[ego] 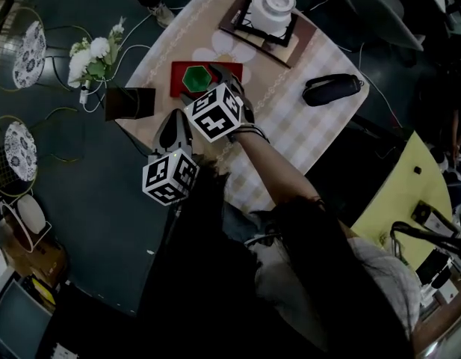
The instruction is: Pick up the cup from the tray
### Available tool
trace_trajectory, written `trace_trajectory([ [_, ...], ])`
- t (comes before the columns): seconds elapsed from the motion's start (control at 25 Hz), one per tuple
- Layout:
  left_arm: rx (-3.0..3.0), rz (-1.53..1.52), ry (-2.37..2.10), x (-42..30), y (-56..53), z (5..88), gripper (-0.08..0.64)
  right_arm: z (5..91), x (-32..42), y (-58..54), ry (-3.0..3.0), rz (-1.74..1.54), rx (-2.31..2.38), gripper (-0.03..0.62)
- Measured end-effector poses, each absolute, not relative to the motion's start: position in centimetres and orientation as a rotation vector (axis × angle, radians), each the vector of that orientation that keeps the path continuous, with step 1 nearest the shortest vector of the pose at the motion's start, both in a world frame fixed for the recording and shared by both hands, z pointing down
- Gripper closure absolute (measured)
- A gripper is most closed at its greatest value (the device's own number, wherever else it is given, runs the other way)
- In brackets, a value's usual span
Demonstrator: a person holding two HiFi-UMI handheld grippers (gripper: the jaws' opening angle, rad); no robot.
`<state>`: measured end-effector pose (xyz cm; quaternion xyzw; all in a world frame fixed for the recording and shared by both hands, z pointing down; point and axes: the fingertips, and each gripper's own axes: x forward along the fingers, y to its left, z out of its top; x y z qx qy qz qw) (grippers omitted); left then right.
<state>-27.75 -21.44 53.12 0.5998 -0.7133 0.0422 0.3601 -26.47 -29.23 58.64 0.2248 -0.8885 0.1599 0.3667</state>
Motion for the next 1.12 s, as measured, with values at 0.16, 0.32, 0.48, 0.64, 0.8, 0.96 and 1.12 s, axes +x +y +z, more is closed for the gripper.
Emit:
trace_trajectory([
  [0.16,1.531,0.108,-1.841,-27.9,-21.1,53.4,0.551,58.4,-26.5,-29.8,-2.304,0.383,0.638,0.215],
  [0.32,1.525,0.105,-1.841,-28.0,-20.9,53.4,0.551,59.0,-26.6,-29.6,-2.278,0.397,0.620,0.265],
  [0.48,1.528,0.109,-1.844,-28.1,-20.7,53.1,0.551,58.8,-26.6,-29.3,-2.272,0.391,0.607,0.272],
  [0.64,1.545,0.106,-1.843,-28.0,-20.8,52.6,0.551,57.7,-26.3,-29.1,-2.293,0.380,0.603,0.273],
  [0.8,1.578,0.103,-1.825,-27.1,-21.1,52.1,0.551,56.3,-24.1,-29.3,-2.298,0.381,0.653,0.273],
  [0.96,1.627,0.100,-1.792,-25.4,-21.9,51.7,0.551,55.5,-20.7,-29.7,-2.279,0.398,0.725,0.273],
  [1.12,1.693,0.104,-1.741,-22.9,-22.8,51.4,0.551,55.4,-16.8,-29.9,-2.240,0.410,0.803,0.273],
])
